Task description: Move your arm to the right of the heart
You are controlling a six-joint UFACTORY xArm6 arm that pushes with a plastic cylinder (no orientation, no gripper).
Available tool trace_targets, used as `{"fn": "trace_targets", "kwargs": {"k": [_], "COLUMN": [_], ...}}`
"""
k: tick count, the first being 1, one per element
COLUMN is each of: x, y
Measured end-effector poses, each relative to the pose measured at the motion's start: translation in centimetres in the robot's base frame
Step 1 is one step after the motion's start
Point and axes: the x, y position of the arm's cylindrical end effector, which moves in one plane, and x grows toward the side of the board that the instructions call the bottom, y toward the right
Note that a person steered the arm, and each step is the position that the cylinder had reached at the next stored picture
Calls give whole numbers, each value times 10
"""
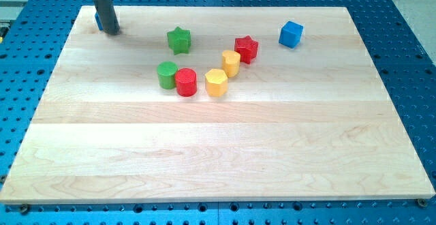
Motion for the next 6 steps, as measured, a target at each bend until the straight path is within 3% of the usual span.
{"fn": "trace_targets", "kwargs": {"k": [3,5,6], "x": [-6,-4,27], "y": [235,268,279]}}
